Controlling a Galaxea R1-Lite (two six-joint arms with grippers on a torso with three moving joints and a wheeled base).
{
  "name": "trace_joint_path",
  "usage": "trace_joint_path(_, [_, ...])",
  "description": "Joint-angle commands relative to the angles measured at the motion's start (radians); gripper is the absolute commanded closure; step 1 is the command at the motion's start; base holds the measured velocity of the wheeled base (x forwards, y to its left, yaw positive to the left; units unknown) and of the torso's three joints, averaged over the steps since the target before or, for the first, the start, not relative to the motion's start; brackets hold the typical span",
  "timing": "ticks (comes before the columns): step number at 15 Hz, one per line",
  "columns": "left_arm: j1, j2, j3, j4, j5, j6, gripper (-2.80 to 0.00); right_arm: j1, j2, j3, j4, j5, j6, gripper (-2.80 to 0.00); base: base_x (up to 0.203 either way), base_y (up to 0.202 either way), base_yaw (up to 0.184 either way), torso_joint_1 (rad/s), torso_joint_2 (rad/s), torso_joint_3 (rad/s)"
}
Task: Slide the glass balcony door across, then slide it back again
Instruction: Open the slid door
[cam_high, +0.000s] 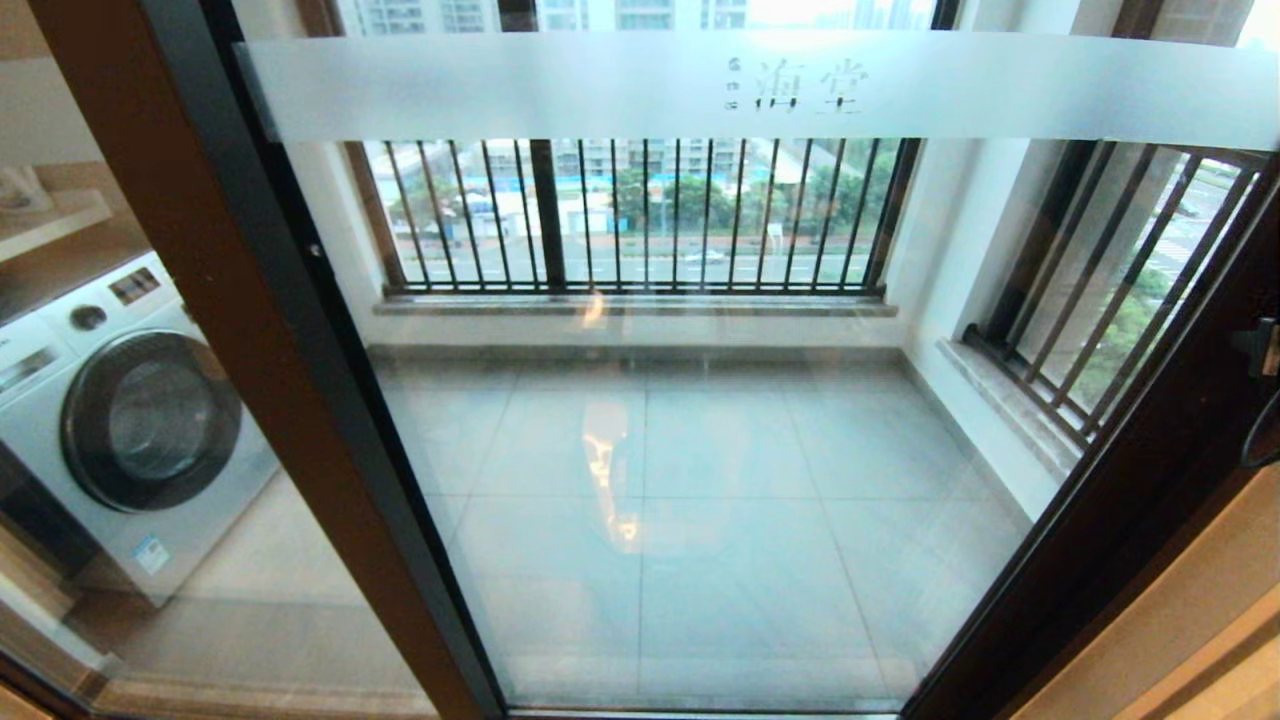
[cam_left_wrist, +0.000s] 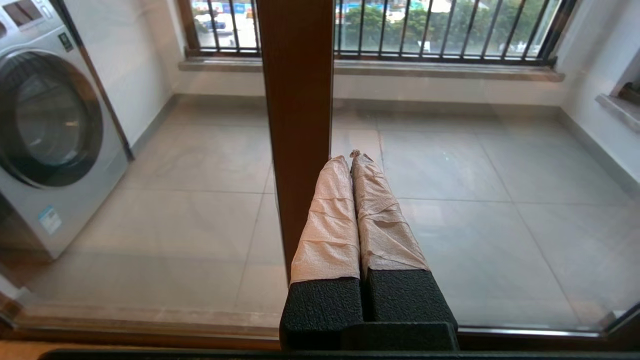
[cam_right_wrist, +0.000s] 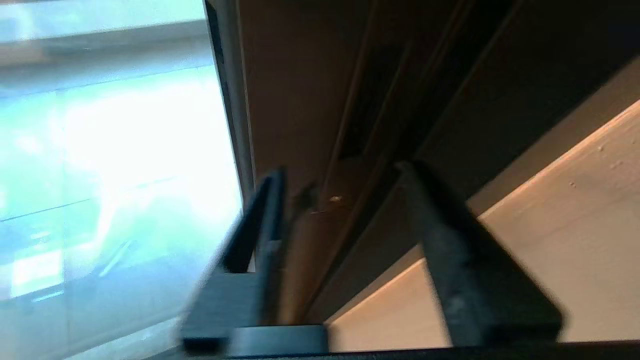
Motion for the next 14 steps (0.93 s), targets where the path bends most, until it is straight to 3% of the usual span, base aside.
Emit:
trace_joint_path(1, [0.001, 0.001, 0.034, -0.001, 0.001, 0.0, 0.0, -0.033, -0.007, 0.004, 0.001, 0.048, 0.001, -2.8, 0.0, 0.0, 0.0, 0.0, 0.0, 0.0])
trace_joint_path(3, [0.0, 0.001, 0.034, -0.001, 0.001, 0.0, 0.0, -0.081, 0.014, -0.017, 0.018, 0.16, 0.007, -2.8, 0.0, 0.0, 0.0, 0.0, 0.0, 0.0])
trace_joint_path(7, [0.0, 0.001, 0.034, -0.001, 0.001, 0.0, 0.0, -0.087, 0.044, -0.052, 0.068, 0.299, 0.044, -2.8, 0.0, 0.0, 0.0, 0.0, 0.0, 0.0])
trace_joint_path(14, [0.0, 0.001, 0.034, -0.001, 0.001, 0.0, 0.0, -0.076, 0.087, -0.137, 0.092, 0.317, 0.045, -2.8, 0.0, 0.0, 0.0, 0.0, 0.0, 0.0])
